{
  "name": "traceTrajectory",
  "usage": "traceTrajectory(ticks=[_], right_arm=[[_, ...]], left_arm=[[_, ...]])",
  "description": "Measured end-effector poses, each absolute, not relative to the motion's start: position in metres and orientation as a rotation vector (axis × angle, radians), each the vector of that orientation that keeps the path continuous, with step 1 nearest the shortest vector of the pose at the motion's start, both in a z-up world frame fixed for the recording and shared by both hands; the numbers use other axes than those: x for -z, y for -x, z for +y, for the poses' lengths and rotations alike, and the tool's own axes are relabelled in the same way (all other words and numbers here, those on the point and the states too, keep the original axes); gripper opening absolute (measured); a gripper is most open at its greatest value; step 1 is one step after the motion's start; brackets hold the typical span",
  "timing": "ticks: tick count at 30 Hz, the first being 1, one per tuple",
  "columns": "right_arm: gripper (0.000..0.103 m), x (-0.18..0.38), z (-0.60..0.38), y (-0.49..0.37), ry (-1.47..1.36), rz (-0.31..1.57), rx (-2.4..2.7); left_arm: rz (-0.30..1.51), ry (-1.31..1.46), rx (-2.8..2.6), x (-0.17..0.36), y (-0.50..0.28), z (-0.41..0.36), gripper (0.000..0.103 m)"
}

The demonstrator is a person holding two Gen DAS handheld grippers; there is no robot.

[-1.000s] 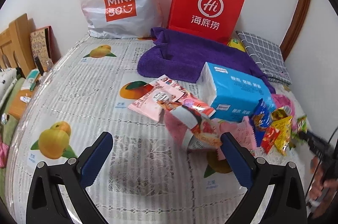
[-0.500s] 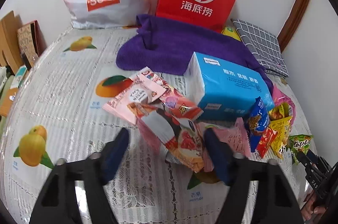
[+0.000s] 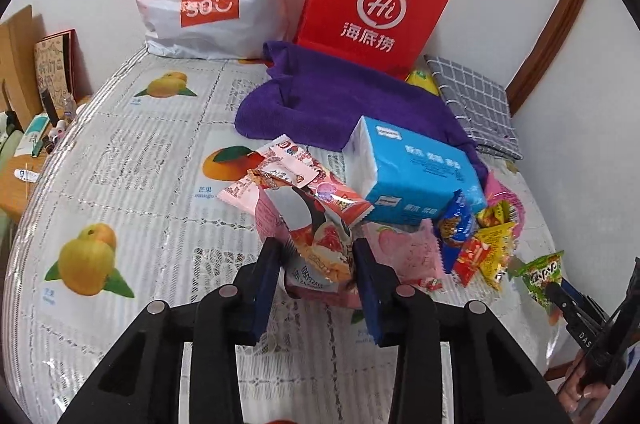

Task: Organize snacks
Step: 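Carry both held snacks up over the purple towel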

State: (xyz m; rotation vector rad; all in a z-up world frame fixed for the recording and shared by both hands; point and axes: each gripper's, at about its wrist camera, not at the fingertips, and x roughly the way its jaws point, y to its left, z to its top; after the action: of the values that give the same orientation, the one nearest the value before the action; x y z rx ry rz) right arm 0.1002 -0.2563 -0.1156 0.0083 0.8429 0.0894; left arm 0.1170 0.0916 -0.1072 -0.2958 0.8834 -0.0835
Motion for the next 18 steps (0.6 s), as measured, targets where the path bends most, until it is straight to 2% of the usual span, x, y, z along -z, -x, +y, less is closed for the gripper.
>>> traceTrajectory(ticks=[18], right_arm=[[0.04, 0.065, -0.211, -0.11, -0.033, 0.787, -0.193]], left_arm=[[0.814, 0.303, 0.227, 0.057, -0.113, 0.065, 0.034]])
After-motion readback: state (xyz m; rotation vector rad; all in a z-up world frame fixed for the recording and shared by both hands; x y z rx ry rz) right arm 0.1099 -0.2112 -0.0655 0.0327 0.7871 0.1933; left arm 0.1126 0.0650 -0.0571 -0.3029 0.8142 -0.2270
